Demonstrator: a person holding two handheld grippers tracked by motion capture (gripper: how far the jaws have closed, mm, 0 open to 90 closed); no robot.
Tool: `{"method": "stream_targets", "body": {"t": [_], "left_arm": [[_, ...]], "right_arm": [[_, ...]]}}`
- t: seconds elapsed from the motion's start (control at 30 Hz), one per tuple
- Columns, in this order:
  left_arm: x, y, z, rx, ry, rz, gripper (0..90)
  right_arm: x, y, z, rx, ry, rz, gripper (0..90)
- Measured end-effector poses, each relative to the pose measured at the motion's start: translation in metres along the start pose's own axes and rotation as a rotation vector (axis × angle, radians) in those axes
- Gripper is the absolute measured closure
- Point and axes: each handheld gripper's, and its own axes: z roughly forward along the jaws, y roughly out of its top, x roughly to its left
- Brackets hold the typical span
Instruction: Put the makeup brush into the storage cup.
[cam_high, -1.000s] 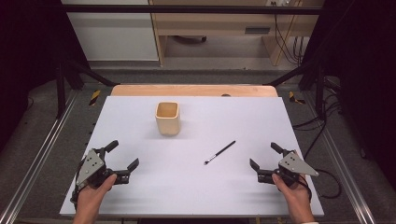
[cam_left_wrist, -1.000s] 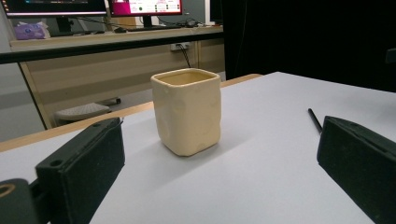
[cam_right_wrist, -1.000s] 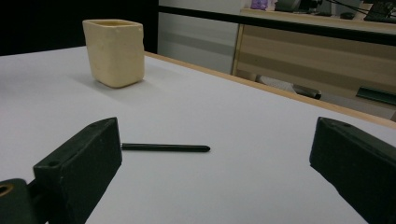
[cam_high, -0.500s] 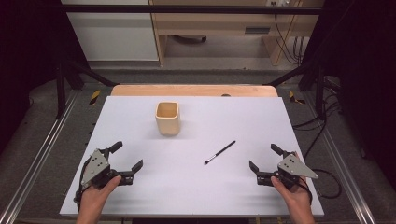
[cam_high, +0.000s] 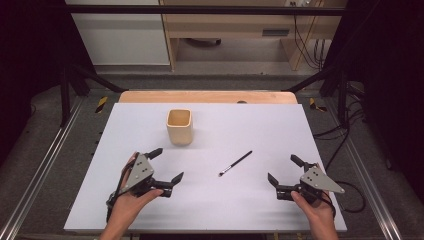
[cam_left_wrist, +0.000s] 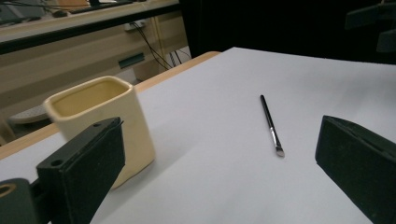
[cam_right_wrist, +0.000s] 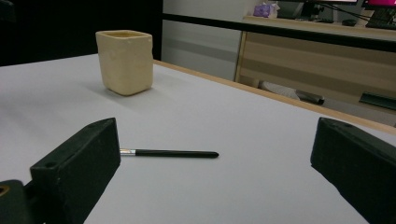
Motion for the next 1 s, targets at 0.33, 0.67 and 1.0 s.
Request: {"method": "stream_targets", "body": {"t": [0.33, 0.67, 1.0], "left_arm": [[-0.021, 0.019, 0.064, 0.114, -0.090, 0.053, 2.1], [-0.035, 0.024, 0.108, 0.206, -0.118, 0.042, 5.5], [-0.043, 0.019, 0.145, 0.261, -0.125, 0.019, 11.7]], "right_arm": [[-0.001, 0.000, -0.001, -0.018, 0.010, 0.019, 1.9], [0.000, 0.001, 0.001, -0.027, 0.015, 0.023, 2.1], [0.003, 0.000, 0.003, -0.011, 0.027, 0.009, 2.2]]}}
